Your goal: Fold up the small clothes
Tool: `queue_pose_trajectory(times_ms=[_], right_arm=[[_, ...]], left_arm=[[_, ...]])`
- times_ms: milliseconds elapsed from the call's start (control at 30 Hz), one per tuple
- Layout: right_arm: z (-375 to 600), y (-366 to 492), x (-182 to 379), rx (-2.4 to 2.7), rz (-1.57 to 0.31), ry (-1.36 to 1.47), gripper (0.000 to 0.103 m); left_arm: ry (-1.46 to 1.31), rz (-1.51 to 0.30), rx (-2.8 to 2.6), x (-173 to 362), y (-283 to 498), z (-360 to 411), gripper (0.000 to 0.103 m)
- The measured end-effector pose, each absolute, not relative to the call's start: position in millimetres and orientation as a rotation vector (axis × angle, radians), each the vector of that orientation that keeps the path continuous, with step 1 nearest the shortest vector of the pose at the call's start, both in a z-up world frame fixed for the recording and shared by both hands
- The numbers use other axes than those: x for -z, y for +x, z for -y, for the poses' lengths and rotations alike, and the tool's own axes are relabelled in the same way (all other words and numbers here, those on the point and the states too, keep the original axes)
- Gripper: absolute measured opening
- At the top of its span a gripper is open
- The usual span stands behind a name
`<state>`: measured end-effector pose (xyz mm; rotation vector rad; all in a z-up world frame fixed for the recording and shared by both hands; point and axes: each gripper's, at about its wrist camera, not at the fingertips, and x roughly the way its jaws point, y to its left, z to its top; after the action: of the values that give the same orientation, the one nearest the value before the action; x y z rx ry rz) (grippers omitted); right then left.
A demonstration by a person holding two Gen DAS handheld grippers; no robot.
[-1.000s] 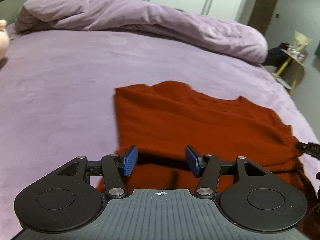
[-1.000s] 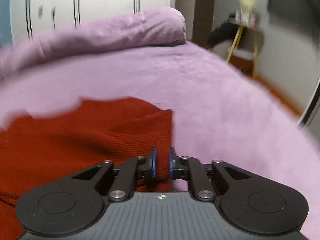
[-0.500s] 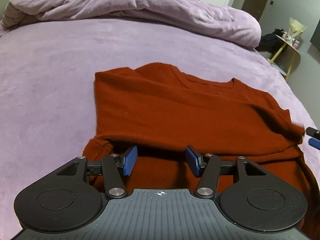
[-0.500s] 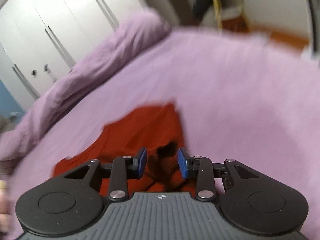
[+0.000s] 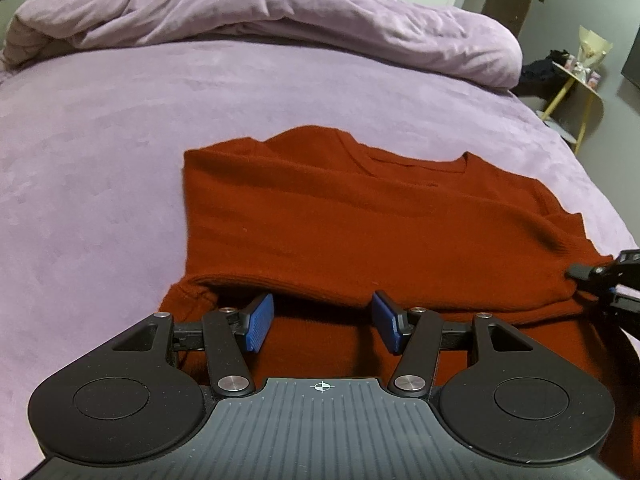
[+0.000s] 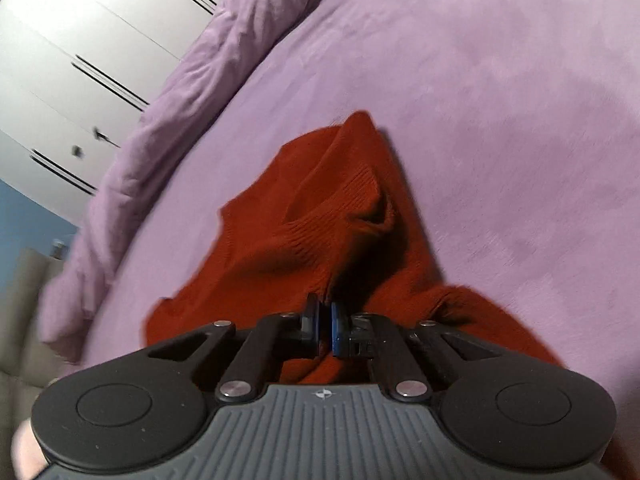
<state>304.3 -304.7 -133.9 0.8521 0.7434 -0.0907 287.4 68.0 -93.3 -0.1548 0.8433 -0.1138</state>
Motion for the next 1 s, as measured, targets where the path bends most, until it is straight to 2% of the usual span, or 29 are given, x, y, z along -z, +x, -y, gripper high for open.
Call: queue_pose_trajectory(times_ms=[100, 300, 433, 600, 700, 800, 867, 1000], right_arm=[[311.3, 288.0, 129.5, 0.042, -0.692, 0.868, 0.004], [298.9, 285.0, 124.4, 0.095, -0.752, 0.66, 0.004], [299.2, 280.8, 117.1, 0.056, -0.725, 0.686, 0.004], [291.2, 290.7, 120.2, 0.112, -0.795, 0.499, 0.004], [289.8, 287.6, 104.7, 0.135, -0.775, 0.432, 0.006], [284.2, 278.3, 84.5, 0.248, -0.667, 0.289, 0.016], [277.4, 279.5, 77.5, 0.274, -0.616, 0.215, 0.016], [261.4, 306.8, 91.1, 0.069, -0.669, 0.21, 0.015]], left_arm=[[-0.14, -0.832, 0.114, 91.4, 286.4, -67.6, 0.06], [-0.144, -0.827, 0.101, 87.7, 286.1, -69.0, 0.06], [-0.132, -0.805, 0.102, 82.4, 286.6, -70.0, 0.06], [-0.125, -0.83, 0.077, 85.8, 294.0, -73.1, 0.06], [-0.105, -0.833, 0.055, 82.2, 293.3, -79.5, 0.06], [-0.114, -0.792, 0.052, 72.8, 293.3, -84.9, 0.061], [-0.128, -0.789, 0.048, 72.0, 299.4, -83.8, 0.061], [-0.102, -0.838, 0.045, 89.9, 311.4, -72.1, 0.061]])
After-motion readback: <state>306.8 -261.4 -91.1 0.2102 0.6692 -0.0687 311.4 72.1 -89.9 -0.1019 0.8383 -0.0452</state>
